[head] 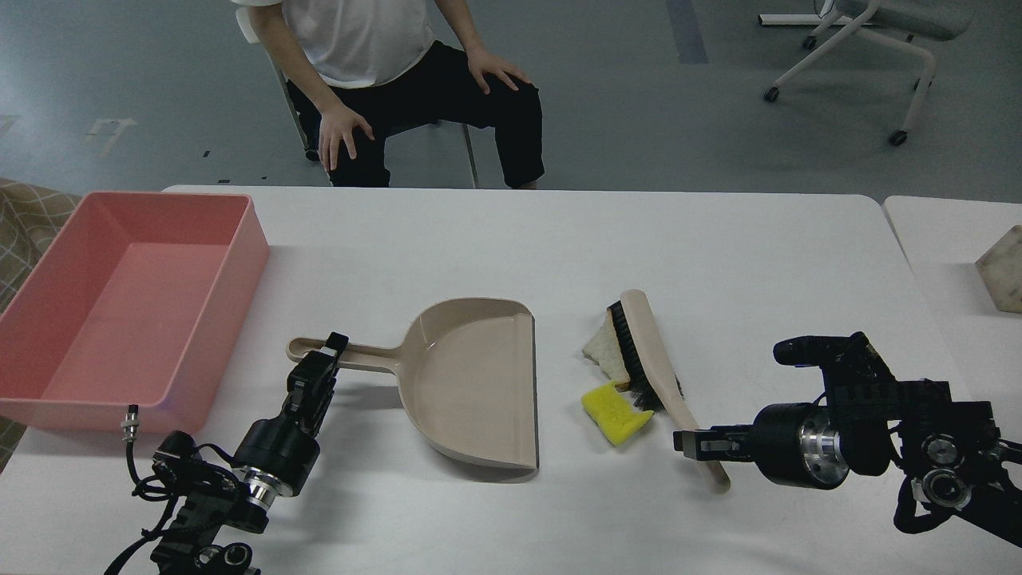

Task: Sweep and dump garbage into bin
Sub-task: 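Sweep the sponge and paper scrap into the dustpan with the brush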

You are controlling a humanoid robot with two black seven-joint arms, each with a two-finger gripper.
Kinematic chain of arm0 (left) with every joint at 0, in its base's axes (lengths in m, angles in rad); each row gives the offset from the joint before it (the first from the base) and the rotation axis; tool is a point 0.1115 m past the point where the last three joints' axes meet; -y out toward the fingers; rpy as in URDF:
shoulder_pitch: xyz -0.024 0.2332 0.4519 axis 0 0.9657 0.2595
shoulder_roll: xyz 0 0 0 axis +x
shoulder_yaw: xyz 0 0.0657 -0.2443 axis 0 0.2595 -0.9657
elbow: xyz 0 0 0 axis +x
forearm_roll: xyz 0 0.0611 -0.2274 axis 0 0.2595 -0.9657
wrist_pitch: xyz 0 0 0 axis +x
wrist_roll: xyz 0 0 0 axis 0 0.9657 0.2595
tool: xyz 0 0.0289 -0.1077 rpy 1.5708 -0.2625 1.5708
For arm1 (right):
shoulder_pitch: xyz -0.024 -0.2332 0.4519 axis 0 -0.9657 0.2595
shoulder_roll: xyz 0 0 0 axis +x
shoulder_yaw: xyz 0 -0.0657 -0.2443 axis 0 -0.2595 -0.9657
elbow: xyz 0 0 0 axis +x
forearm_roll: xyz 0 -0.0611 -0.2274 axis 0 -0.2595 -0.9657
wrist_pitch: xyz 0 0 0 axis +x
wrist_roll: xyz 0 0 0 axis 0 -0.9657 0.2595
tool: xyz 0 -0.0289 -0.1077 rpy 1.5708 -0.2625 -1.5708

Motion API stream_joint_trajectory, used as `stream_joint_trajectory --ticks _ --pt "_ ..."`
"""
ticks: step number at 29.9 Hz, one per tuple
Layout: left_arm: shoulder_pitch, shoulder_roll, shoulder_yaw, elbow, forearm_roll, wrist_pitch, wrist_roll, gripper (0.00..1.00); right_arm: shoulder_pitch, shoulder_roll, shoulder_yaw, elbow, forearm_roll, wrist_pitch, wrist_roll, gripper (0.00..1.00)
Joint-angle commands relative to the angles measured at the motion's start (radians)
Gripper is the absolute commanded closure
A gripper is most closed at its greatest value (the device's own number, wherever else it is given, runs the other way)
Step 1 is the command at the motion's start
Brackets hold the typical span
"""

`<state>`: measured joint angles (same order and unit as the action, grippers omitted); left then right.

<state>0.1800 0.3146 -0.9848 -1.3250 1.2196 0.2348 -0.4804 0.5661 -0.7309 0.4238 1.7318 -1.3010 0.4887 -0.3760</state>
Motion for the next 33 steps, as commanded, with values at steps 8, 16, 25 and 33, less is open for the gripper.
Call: stream_joint_trajectory --ticks 8,16,25,33 --pt "-0.004 -0.009 0.0 0.0 -0.002 0.0 -0.001 0.78 0.0 0.113 -0.02 -0.001 0.0 0.0 0.0 0.94" --pt "-0.001 -0.009 -0.002 -0.003 -0.002 0.0 -0.004 0.78 0.0 0.153 -0.016 -0.003 0.0 0.0 0.011 0.94" --pt "0.001 -0.022 0.0 -0.011 0.0 0.0 -0.004 0.78 0.0 0.255 0.003 -0.009 0.002 0.0 0.031 0.94" --pt "0.003 -0.019 0.001 -0.011 0.0 0.0 -0.008 0.78 -0.025 0.255 0.137 -0.001 0.003 0.0 0.04 0.94"
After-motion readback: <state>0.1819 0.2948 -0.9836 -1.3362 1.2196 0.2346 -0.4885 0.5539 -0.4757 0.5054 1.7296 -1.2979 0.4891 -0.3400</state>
